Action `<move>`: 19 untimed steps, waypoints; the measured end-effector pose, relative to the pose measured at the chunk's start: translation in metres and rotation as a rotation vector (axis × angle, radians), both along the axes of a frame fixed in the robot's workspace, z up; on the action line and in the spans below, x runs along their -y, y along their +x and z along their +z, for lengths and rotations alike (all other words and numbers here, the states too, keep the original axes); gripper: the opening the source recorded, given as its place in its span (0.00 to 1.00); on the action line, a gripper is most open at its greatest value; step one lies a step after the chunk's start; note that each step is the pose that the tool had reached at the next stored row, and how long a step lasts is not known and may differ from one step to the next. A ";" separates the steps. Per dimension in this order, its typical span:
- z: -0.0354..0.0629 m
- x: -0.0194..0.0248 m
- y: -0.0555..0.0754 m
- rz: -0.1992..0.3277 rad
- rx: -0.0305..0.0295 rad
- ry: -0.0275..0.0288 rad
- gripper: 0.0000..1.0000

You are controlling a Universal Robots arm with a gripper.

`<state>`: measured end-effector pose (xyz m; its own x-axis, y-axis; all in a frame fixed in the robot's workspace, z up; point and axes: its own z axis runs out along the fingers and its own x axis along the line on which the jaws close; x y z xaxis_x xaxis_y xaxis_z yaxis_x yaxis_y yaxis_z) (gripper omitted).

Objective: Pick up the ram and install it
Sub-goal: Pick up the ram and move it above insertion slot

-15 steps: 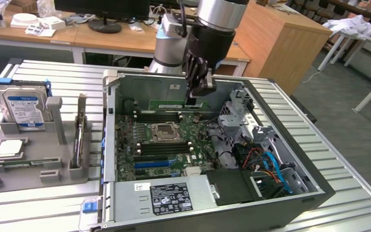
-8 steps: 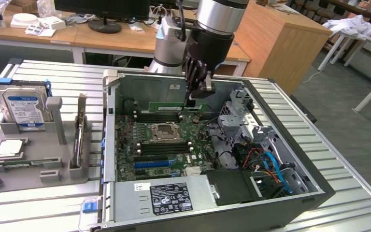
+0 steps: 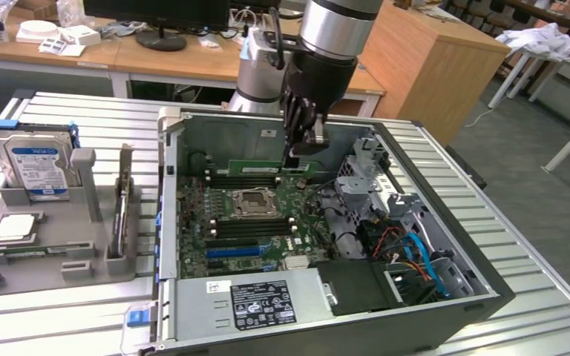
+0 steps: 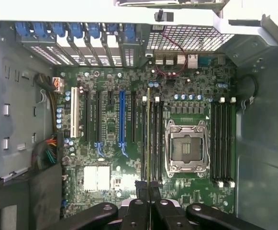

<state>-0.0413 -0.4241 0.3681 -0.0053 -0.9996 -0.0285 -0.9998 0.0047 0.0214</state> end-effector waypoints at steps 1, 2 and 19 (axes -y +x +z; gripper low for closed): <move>-0.0008 0.0000 0.000 0.000 0.0001 -0.0001 0.12; -0.0016 0.0000 0.000 0.000 0.0001 -0.0001 0.12; -0.0136 0.0000 0.000 0.000 -0.0001 -0.0002 0.12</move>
